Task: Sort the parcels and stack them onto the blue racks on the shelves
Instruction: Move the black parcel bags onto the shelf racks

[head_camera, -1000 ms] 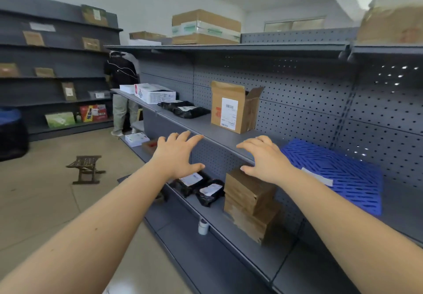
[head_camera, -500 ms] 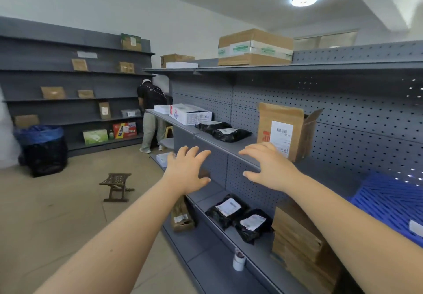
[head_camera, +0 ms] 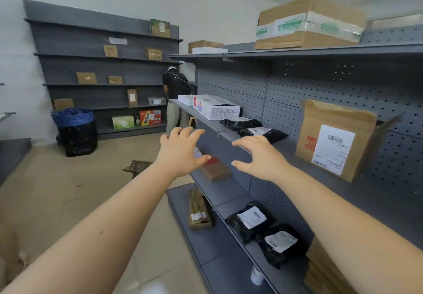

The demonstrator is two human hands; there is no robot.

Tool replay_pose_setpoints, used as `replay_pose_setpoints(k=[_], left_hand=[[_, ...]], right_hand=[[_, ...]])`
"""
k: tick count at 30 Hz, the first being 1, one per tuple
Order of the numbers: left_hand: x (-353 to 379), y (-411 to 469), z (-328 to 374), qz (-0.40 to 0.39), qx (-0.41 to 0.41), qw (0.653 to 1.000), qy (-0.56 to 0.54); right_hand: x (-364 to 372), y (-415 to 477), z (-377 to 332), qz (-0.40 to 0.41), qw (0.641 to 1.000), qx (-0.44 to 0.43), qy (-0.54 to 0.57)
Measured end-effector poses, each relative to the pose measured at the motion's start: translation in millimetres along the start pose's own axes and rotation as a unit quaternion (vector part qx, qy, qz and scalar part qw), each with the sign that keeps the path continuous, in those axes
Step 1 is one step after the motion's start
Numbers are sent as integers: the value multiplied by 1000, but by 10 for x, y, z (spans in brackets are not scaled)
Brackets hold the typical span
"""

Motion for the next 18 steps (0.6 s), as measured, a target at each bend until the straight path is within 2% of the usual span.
replay_pose_setpoints(k=[6,10,13,18], left_hand=[[174,729,-239,-17,-21,999,26],[276,1362,-263,12,-15,999,32],[516,1735,-217,31,11,997,67],[989,2174,-176,6,18,998,56]], right_hand=[[233,802,331,-11,1000,-11,-2],[247,1307,705,-14,1000,16,-10],[301,1575,954,12,999,33,-4],[543,1881,1338,23,999,47,3]])
Point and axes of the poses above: each hand's wrist, its own y-axis towards the middle knuckle, its own x-axis out of the palm, z = x × y, the point moved 1 cm from there along y, towards the middle knuckle, and after that the axes turned 11 degrees about -y, right-handed, at the moved point
